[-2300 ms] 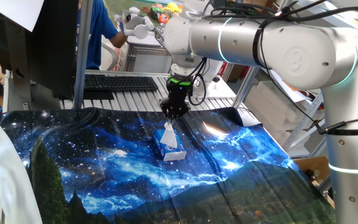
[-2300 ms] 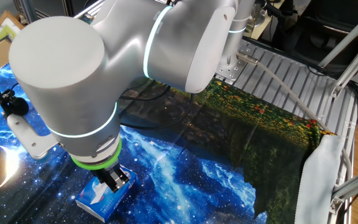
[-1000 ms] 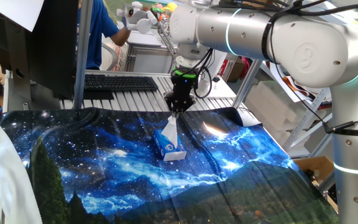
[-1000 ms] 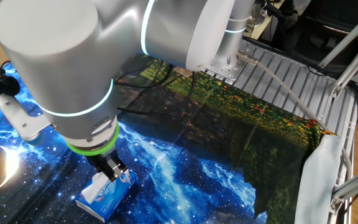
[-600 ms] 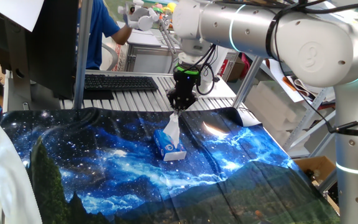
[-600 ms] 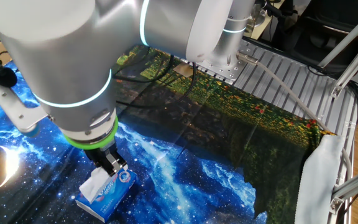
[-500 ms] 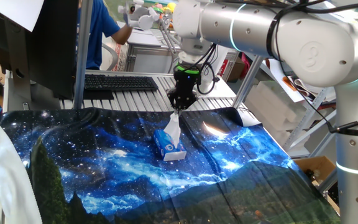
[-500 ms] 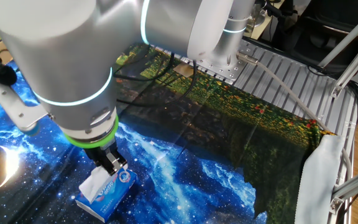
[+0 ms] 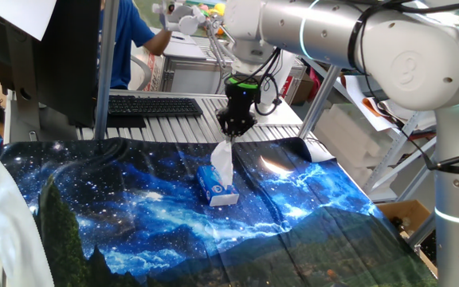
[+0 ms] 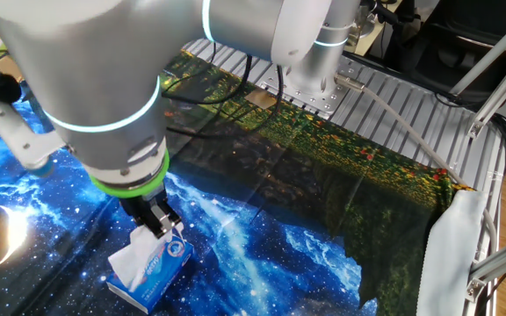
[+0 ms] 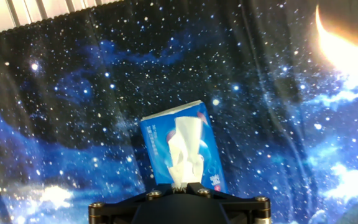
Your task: Pull out a napkin
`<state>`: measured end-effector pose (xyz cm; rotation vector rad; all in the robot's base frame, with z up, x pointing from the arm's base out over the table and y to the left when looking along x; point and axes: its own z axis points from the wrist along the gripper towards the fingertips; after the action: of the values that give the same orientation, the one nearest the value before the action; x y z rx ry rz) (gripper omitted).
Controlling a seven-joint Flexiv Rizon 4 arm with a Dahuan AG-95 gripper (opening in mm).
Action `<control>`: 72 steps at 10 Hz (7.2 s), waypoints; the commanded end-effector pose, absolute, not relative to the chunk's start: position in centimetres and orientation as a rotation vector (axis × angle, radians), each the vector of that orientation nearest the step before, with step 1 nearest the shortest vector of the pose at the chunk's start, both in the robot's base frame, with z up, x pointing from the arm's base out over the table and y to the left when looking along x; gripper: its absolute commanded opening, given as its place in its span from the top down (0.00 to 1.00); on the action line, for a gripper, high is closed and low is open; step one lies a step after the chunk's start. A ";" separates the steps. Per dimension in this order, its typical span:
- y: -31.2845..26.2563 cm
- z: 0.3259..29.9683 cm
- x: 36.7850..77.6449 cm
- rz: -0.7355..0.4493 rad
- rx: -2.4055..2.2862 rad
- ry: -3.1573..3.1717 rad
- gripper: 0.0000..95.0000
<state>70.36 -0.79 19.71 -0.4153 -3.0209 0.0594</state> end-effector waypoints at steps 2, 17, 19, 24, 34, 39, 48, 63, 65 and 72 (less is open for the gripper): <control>-1.0 20.5 69.9 0.049 -0.415 -3.018 1.00; -0.9 23.2 67.8 0.057 -0.427 -3.024 1.00; -0.9 23.2 67.9 0.058 -0.428 -3.025 1.00; -0.8 23.1 68.0 0.046 -0.432 -3.020 1.00; 2.2 19.7 66.4 0.044 -0.506 -3.044 1.00; 2.2 19.7 66.4 0.032 -0.537 -3.037 1.00; 2.2 19.7 66.4 0.074 -0.553 -3.037 1.00; 2.2 19.7 66.4 0.060 -0.424 -3.061 1.00; 2.3 19.7 66.4 0.047 -0.428 -3.063 1.00; 2.8 20.1 65.8 0.008 -0.442 -3.074 1.00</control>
<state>65.71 3.09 20.14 -0.4433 -3.0746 0.0060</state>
